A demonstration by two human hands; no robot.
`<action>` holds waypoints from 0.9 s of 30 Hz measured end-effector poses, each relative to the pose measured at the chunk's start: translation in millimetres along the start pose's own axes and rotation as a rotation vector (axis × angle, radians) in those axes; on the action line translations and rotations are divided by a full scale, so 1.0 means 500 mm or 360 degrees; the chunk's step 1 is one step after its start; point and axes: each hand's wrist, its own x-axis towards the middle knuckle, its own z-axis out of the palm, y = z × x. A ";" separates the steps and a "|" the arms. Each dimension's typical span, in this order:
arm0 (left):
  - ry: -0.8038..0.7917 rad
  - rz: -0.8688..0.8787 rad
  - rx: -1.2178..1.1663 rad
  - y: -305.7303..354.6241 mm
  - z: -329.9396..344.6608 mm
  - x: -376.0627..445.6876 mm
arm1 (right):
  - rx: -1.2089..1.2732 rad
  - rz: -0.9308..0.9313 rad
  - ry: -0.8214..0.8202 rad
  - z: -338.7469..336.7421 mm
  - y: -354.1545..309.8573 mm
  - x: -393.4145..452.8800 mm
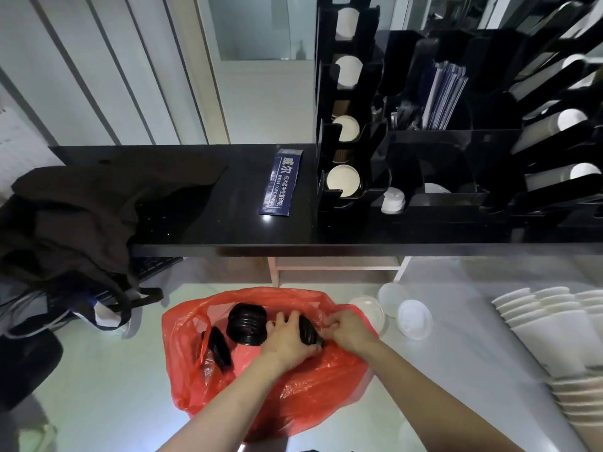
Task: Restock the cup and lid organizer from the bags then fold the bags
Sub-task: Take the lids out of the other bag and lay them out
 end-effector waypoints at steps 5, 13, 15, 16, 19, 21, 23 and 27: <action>0.0032 -0.0042 0.0106 0.011 0.006 0.006 | 0.0102 0.0038 0.0109 -0.002 0.005 0.007; -0.0017 0.0012 0.0200 0.017 0.011 -0.005 | 0.0466 0.0102 0.0214 -0.011 0.004 0.005; -0.0021 0.0012 0.0178 0.008 0.008 -0.007 | 0.0490 0.0125 0.0204 -0.008 0.009 0.011; -0.0016 0.0013 0.0165 0.002 0.009 -0.009 | 0.0467 0.0125 0.0213 -0.006 0.013 0.013; 0.0007 0.0004 0.0126 -0.014 0.011 -0.013 | 0.0198 0.0031 0.0288 -0.005 0.024 0.014; 0.0009 0.0005 0.0092 -0.017 0.012 -0.015 | 0.0046 0.0002 0.0284 -0.008 0.023 0.006; 0.0002 0.0009 0.0056 -0.015 0.014 -0.016 | -0.0094 0.0005 0.0162 -0.007 0.017 -0.003; 0.0015 -0.0034 -0.0080 -0.016 0.016 -0.018 | -0.0173 0.0010 -0.0044 0.002 0.006 -0.014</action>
